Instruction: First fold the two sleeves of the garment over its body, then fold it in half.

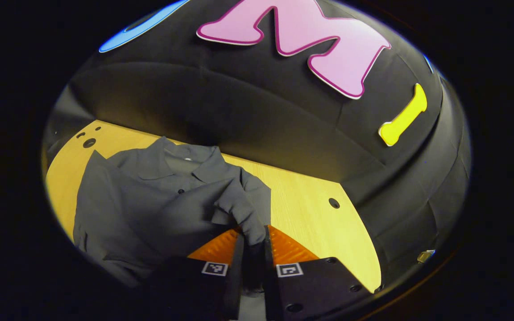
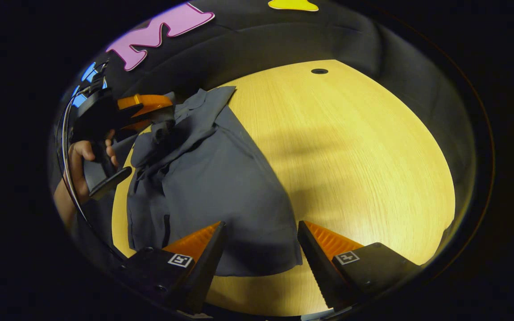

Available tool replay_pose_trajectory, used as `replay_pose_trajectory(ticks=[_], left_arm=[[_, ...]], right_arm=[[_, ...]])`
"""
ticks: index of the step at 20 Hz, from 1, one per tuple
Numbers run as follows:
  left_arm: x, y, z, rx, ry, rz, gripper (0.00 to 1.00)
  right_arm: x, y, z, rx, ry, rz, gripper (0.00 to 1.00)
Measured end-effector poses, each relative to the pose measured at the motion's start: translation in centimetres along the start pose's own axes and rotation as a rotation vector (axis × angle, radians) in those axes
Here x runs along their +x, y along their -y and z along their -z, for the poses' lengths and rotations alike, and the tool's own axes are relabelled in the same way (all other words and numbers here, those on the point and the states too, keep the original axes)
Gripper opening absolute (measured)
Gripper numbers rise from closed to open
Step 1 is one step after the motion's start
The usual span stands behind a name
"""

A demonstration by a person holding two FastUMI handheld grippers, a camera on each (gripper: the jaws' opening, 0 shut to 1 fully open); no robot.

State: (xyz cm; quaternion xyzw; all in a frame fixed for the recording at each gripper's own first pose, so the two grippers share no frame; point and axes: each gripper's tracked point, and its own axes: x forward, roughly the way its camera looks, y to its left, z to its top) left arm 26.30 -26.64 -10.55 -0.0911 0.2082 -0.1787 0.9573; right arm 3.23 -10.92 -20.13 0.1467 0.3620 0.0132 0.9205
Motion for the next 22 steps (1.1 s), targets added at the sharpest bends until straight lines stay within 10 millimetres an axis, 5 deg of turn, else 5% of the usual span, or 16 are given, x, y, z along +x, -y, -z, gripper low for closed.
replay_pose_trajectory(ticks=[4, 6, 12, 17, 22], left_arm=[[-1.3, 1.0, 0.7, 0.017, -0.003, 0.061, 0.74], [-3.5, -0.7, 2.0, 0.1, -0.024, 0.025, 0.96], [-14.2, -8.0, 9.5, 0.274, -0.098, -0.127, 0.96], [-22.1, -16.5, 16.4, 0.195, -0.186, -0.326, 0.96], [-26.5, -22.5, 19.2, 0.082, -0.199, -0.465, 0.96]], right_arm=[[0.5, 0.0, 0.3, -0.006, -0.013, -0.006, 0.99], [0.6, 0.1, 0.2, -0.005, -0.017, -0.002, 0.99], [1.6, 1.2, 0.5, 0.021, -0.037, 0.019, 0.99], [2.0, -0.3, 0.7, -0.017, -0.047, 0.008, 0.99], [2.7, -3.6, 2.3, -0.092, -0.096, -0.026, 0.99]])
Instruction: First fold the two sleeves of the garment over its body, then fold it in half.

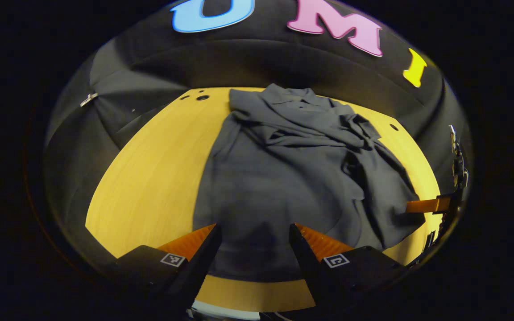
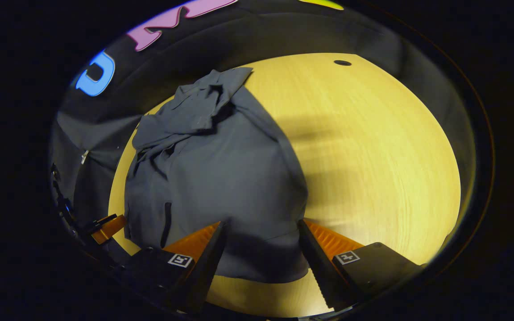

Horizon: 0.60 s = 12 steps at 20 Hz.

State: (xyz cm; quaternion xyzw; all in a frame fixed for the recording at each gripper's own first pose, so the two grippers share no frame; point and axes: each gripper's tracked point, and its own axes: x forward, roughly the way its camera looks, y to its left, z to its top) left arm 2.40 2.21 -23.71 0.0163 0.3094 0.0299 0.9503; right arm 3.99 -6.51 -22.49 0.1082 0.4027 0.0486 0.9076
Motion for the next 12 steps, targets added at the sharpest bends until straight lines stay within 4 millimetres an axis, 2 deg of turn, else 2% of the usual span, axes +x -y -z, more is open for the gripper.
replay_pose_trajectory(ticks=[4, 5, 6, 9, 10, 11, 12], left_arm=[[-0.6, -2.3, 0.9, -0.019, -0.001, -0.024, 0.96], [-0.6, -2.6, 1.4, -0.018, -0.005, -0.021, 0.92], [-0.6, -2.8, 1.8, -0.014, -0.011, -0.019, 0.96], [-0.3, -3.2, 3.3, -0.001, -0.043, -0.015, 0.96], [-0.1, -3.3, 3.5, 0.005, -0.048, -0.017, 0.92], [0.0, -3.5, 3.7, 0.012, -0.05, -0.021, 0.96], [0.3, -3.7, 3.8, 0.013, -0.053, -0.021, 0.96]], right_arm=[[1.1, -2.9, 1.0, -0.064, -0.038, -0.019, 0.99], [1.3, -3.3, 1.2, -0.077, -0.046, -0.018, 0.99], [1.4, -3.7, 1.3, -0.095, -0.049, -0.008, 0.99], [1.6, -4.7, 1.9, -0.15, -0.064, 0.028, 0.99], [1.8, -4.8, 2.1, -0.166, -0.068, 0.037, 0.99], [1.8, -4.9, 2.2, -0.184, -0.072, 0.05, 0.99], [1.8, -4.9, 2.4, -0.206, -0.074, 0.065, 0.99]])
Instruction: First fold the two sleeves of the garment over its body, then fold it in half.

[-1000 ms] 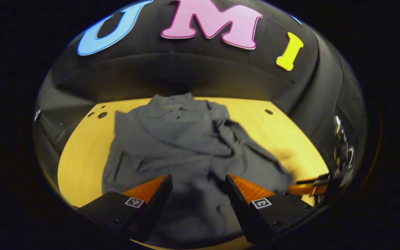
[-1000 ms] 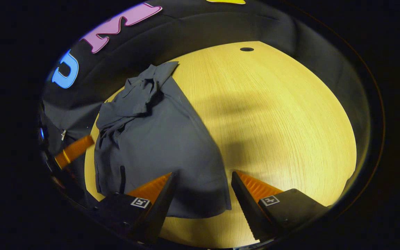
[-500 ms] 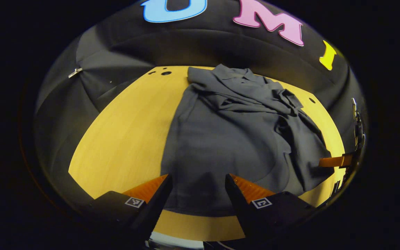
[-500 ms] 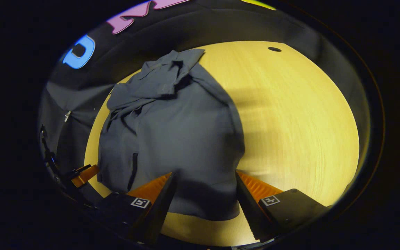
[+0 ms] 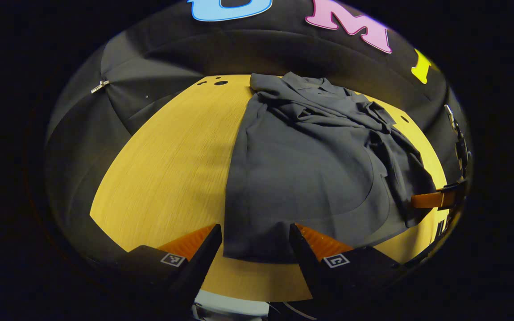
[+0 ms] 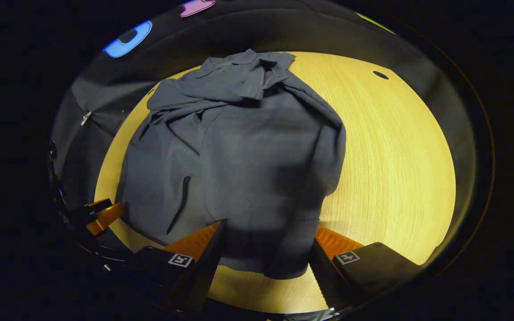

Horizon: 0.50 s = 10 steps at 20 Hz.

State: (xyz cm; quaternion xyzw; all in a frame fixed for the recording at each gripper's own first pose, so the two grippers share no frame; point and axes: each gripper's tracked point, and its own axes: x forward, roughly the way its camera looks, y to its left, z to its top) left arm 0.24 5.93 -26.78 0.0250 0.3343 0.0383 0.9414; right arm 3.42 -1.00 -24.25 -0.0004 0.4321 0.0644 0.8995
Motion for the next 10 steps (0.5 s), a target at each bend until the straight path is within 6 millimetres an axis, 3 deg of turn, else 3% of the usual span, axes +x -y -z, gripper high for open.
replay_pose_trajectory(ticks=[3, 4, 6, 10], left_arm=[[0.7, 0.1, 1.0, -0.018, -0.034, 0.009, 0.96], [1.0, 0.2, 1.1, -0.02, -0.039, 0.012, 0.92], [1.4, 0.5, 1.3, 0.001, -0.036, 0.009, 0.97], [1.4, 0.8, 1.1, 0.03, -0.008, 0.028, 0.95]], right_arm=[[0.3, -0.1, 0.3, -0.064, -0.008, 0.053, 0.99], [0.5, 0.0, 0.4, -0.087, -0.011, 0.071, 0.99], [0.5, -0.2, 0.6, -0.125, -0.021, 0.09, 0.99], [0.6, -0.4, 0.6, -0.101, -0.035, 0.102, 0.97]])
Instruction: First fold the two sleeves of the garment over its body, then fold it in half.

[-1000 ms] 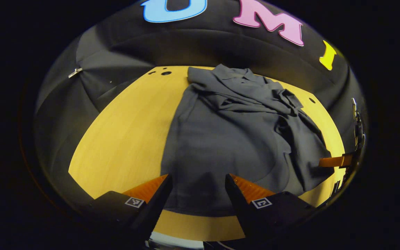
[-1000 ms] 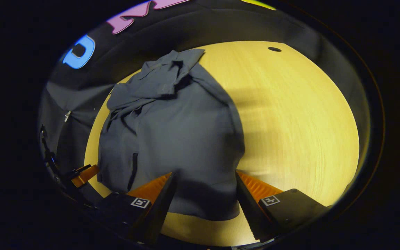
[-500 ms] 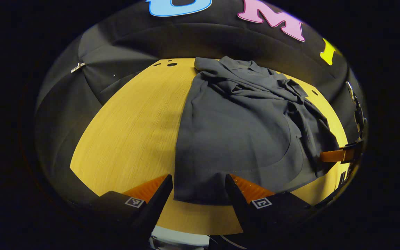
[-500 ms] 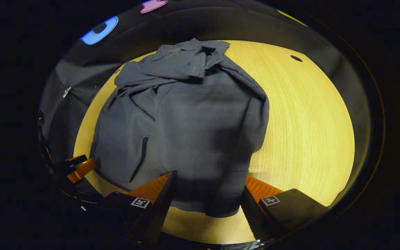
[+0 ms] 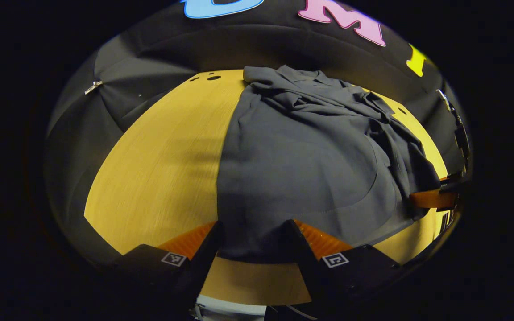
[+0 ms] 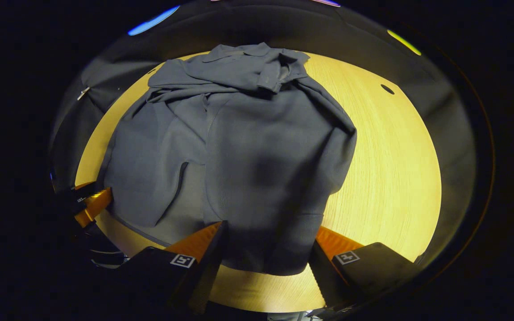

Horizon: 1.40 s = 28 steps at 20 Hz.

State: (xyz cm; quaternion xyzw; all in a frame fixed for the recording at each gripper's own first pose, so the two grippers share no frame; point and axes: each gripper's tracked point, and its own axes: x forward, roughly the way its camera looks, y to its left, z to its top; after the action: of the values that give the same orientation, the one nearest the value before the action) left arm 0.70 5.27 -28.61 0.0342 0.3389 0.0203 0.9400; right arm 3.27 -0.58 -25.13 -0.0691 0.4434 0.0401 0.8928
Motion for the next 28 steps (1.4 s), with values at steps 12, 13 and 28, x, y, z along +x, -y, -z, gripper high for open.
replay_pose_trajectory(ticks=[12, 13, 28], left_arm=[[1.2, 4.0, -2.1, 0.076, 0.007, 0.165, 0.06], [1.1, 4.0, -2.3, 0.067, 0.003, 0.172, 0.06], [-2.8, 4.3, -11.9, -0.1, 0.156, 0.245, 0.06]], right_arm=[[0.3, -2.3, -0.8, -0.057, -0.007, -0.1, 0.07], [0.3, -2.3, -0.9, -0.05, -0.006, -0.107, 0.07], [-3.4, -3.2, -7.5, 0.041, 0.181, -0.173, 0.07]])
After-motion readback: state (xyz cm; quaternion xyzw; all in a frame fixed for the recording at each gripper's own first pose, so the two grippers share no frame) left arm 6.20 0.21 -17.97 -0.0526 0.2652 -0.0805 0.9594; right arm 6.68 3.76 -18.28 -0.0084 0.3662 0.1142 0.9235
